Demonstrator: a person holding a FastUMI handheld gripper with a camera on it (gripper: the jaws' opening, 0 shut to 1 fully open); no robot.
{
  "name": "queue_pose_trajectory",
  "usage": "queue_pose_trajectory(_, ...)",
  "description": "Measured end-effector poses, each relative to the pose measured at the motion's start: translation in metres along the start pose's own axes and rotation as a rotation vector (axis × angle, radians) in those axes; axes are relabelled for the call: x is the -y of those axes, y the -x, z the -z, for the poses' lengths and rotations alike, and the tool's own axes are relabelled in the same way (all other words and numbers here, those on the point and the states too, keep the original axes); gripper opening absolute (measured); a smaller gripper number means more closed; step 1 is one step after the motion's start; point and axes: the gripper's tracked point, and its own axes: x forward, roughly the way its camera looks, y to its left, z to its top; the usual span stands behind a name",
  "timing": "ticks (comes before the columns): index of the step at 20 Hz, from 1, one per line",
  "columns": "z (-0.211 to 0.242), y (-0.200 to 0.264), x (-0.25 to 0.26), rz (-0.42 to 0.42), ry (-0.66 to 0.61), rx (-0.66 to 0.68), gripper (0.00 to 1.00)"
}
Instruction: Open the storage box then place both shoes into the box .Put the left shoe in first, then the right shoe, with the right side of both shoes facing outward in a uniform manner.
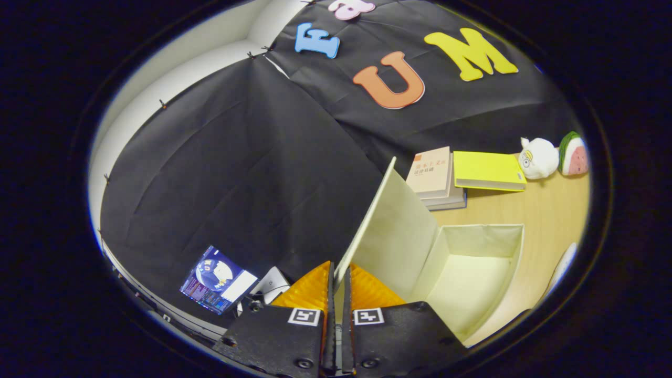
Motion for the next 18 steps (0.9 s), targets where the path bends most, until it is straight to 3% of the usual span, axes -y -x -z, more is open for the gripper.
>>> queue_pose_trajectory(3,-0.003,-0.028,-0.011,0.075,0.078,0.025,0.14)
queue_pose_trajectory(4,-0.006,-0.035,-0.009,0.117,0.12,0.045,0.2)
queue_pose_trajectory(6,-0.01,-0.043,-0.007,0.187,0.195,0.07,0.5)
queue_pose_trajectory(9,-0.016,-0.041,-0.008,0.233,0.209,0.11,0.65)
queue_pose_trajectory(12,-0.025,-0.023,0.008,0.317,0.221,0.171,0.86)
queue_pose_trajectory(18,-0.02,0.053,0.069,0.527,0.168,0.277,0.89)
